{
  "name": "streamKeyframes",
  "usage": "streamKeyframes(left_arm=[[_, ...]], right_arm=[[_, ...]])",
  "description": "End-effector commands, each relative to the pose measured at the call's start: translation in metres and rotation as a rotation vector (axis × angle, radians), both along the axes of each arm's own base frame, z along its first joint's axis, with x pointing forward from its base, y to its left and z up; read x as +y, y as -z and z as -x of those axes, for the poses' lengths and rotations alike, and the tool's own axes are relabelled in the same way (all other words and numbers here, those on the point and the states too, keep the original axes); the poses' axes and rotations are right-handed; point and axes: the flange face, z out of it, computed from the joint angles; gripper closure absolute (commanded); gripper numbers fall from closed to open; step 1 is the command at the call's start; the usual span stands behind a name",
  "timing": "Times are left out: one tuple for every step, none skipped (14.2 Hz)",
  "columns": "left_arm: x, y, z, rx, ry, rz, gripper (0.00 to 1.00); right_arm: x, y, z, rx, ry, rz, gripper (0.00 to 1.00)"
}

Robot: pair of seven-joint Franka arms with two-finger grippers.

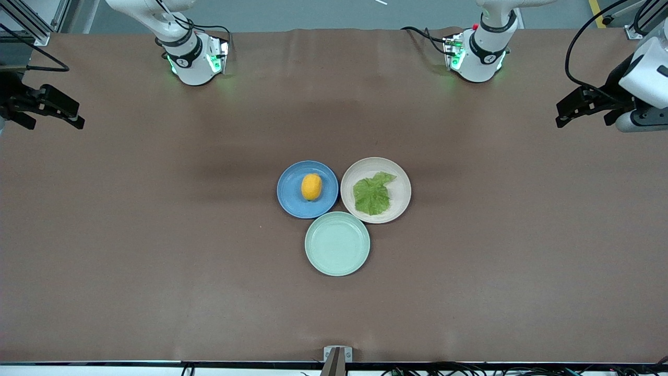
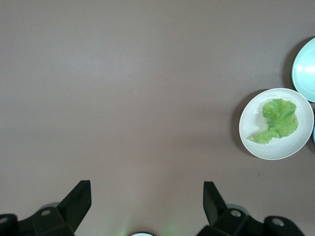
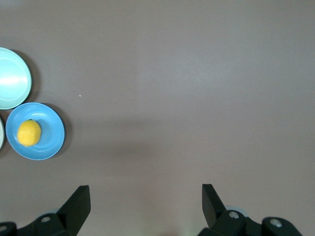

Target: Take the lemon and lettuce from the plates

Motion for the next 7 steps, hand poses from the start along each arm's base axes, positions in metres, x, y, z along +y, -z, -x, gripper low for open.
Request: streamKeyframes(left_arm=[[-0.026,0.025,-0.009,0.059,-0.077,0.009,0.0],[-0.035,0.036,-0.014,0.074,-0.124,0.005,0.0],[-0.047,0.05,-0.019,0.088,-0.166,0.002,0.0],[-0.057,0.065,-0.021,0.099,-0.206,0.004,0.0],[-0.071,0.08,-0.022,0.094,-0.257,0.01,0.0],[-0.086,0.098,-0.023,0.091,-0.313,0.01,0.0],[-0.103,0.119,-0.022,0.089,-0.375,0.01,0.0]], right_arm=[[0.031,0.007,-0.007,0.018,-0.039,-0.032,0.0],[0.038,0.012,-0.011,0.026,-0.031,-0.046,0.0],[0.055,0.016,-0.013,0.023,-0.032,-0.05,0.0],[0.068,0.016,-0.014,0.013,-0.027,-0.053,0.0],[0.077,0.021,-0.018,0.01,-0.024,-0.056,0.0],[0.084,0.024,-0.02,0.005,-0.031,-0.059,0.0],[0.107,0.028,-0.018,0.001,-0.077,-0.057,0.0]])
